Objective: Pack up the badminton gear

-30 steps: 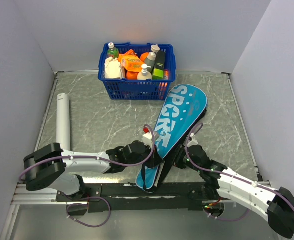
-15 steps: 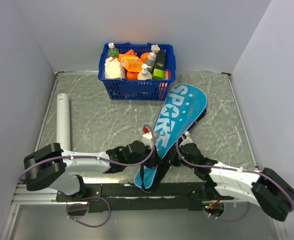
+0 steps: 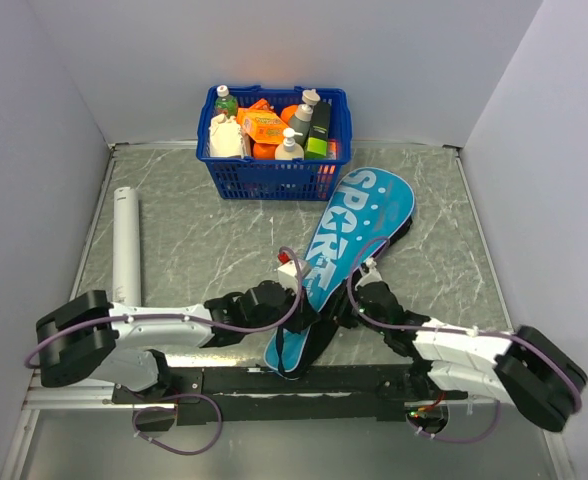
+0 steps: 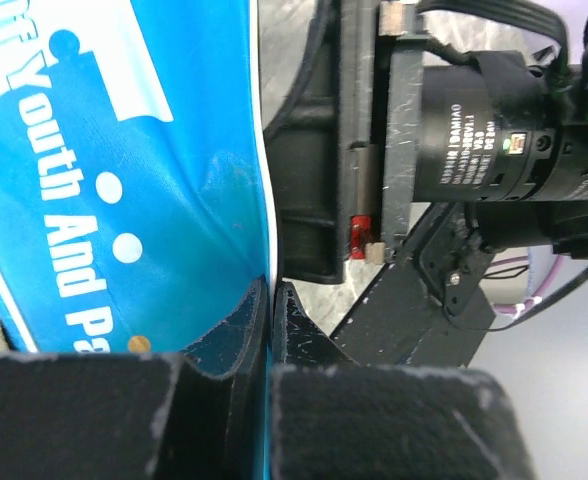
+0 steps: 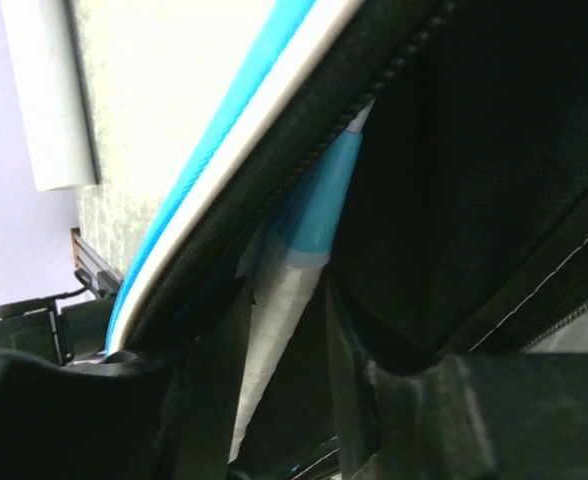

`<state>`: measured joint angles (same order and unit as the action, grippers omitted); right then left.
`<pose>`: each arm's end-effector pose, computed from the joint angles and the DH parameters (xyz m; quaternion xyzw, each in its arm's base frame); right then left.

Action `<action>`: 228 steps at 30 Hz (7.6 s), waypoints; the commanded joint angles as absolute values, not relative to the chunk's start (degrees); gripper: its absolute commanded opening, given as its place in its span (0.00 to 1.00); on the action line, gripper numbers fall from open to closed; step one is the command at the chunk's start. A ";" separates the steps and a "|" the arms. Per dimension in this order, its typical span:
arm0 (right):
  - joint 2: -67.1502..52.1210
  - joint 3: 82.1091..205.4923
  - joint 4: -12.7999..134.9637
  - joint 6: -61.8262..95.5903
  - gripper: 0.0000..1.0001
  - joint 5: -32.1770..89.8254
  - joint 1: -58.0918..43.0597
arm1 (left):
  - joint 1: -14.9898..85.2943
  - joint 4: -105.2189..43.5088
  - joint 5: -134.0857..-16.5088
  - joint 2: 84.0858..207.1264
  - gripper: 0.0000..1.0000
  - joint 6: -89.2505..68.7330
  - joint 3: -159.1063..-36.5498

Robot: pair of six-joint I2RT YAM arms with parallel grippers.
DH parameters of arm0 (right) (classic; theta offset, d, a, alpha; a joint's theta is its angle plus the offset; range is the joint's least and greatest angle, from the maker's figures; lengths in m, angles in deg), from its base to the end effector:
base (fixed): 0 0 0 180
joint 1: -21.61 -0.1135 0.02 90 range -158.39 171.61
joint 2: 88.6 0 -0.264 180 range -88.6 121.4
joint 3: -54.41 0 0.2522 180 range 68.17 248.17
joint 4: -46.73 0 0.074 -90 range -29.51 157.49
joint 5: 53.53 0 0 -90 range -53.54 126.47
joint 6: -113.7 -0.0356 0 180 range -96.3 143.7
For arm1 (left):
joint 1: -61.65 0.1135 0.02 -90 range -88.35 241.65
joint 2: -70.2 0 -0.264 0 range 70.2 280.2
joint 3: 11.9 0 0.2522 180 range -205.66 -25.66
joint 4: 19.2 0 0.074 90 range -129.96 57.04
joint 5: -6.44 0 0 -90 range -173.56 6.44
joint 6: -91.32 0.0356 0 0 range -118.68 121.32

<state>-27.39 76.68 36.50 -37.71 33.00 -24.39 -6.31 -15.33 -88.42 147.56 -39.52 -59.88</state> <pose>0.1270 0.1346 0.1337 0.1000 0.8543 0.4261 0.2806 0.1082 -0.2591 0.2002 0.1761 0.8268 -0.4126 0.3395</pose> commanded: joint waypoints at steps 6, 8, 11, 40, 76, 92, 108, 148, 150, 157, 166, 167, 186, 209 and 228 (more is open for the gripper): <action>-52.19 82.48 71.48 -32.47 0.51 40.32 -24.88 | -6.64 -13.80 -88.48 145.95 0.01 -37.79 -58.97; -55.98 85.12 79.70 -31.94 0.51 44.27 -24.88 | -6.64 -13.62 -87.17 147.71 0.01 -37.27 -60.02; -58.71 88.20 91.32 -32.03 0.52 49.55 -24.80 | -6.73 -13.89 -85.85 152.63 0.01 -36.74 -62.83; -10.22 128.01 79.65 -11.38 0.20 45.27 11.75 | -7.08 -7.21 -82.59 168.28 0.43 -40.34 -72.86; 6.16 125.92 96.52 -12.25 0.00 45.52 15.73 | 13.74 -6.23 -89.09 160.30 0.01 -50.80 -51.50; -14.39 112.02 102.49 -24.20 0.01 48.06 -1.33 | 27.99 -7.64 -89.27 154.67 0.01 -48.17 -51.15; -13.89 117.74 99.26 -17.70 0.36 51.06 13.26 | 30.54 -8.97 -86.20 143.77 0.08 -46.58 -47.28; 1.84 118.79 82.72 -22.97 0.26 44.73 18.18 | 30.54 -6.68 -84.09 149.21 0.03 -43.77 -49.30; 1.93 118.53 82.63 -22.97 0.19 44.90 18.27 | 30.45 -6.59 -84.09 149.04 0.03 -43.77 -49.04; 0.62 117.74 82.81 -22.80 0.00 44.99 18.18 | 30.54 -6.07 -84.09 148.77 0.02 -44.12 -48.51; -5.54 115.98 83.34 -24.11 0.00 42.97 15.46 | 30.54 -4.31 -82.86 150.18 0.01 -45.26 -48.77; -5.97 116.15 83.69 -24.38 0.00 42.97 13.89 | 30.54 -3.87 -82.59 151.05 0.01 -45.26 -48.86; 5.53 128.81 85.71 -35.45 0.00 46.49 -9.94 | 30.54 0.79 -79.69 156.77 0.01 -46.14 -48.07; 13.09 134.88 77.10 -37.56 0.00 37.96 -16.89 | 29.75 0.09 -76.88 154.40 0.01 -44.73 -49.56; 12.66 123.45 77.27 -34.58 0.00 35.32 0.51 | 27.37 -27.76 -89.43 128.65 0.35 -39.38 -55.89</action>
